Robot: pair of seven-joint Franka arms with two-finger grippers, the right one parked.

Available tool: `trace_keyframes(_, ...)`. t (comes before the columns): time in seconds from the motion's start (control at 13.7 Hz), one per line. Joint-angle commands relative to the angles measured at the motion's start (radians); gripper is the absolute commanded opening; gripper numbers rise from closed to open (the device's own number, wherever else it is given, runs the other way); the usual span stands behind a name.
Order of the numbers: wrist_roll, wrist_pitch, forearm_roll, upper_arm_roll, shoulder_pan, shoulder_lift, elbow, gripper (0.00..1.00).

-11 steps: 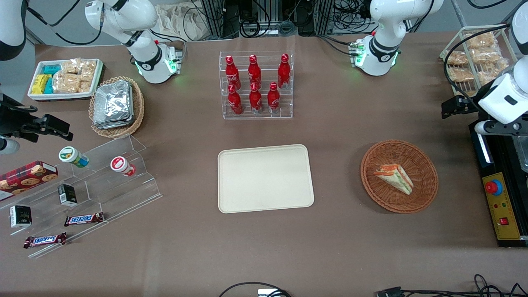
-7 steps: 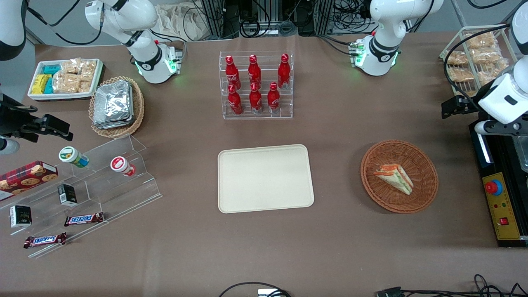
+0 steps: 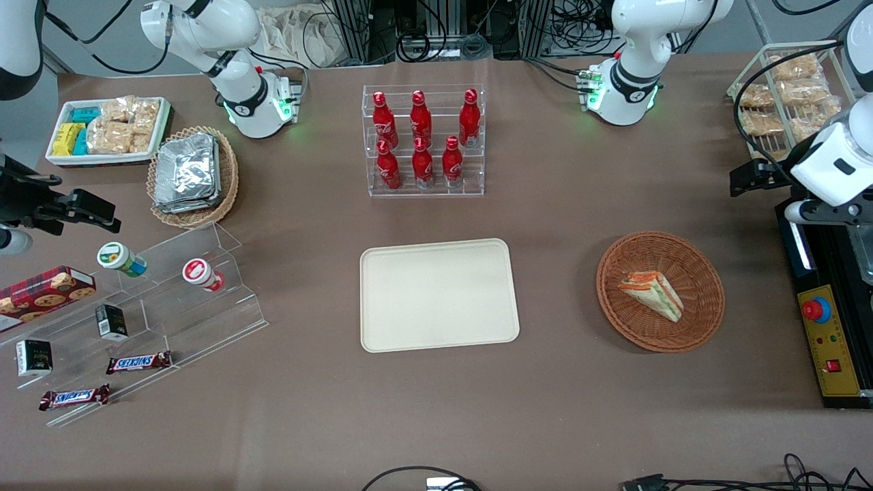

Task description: Place sandwich from basket to tray

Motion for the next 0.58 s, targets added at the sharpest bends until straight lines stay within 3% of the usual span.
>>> trace_keyframes(0.0,-0.001,-0.012,0.004,-0.003,0.004,0.016,0.033,1.00)
trace_keyframes(0.22,-0.022,-0.009,-0.005,-0.003,0.006,0.021,0.026,1.00)
trace_keyframes(0.51,-0.258,-0.001,-0.034,-0.009,-0.002,0.076,0.033,1.00)
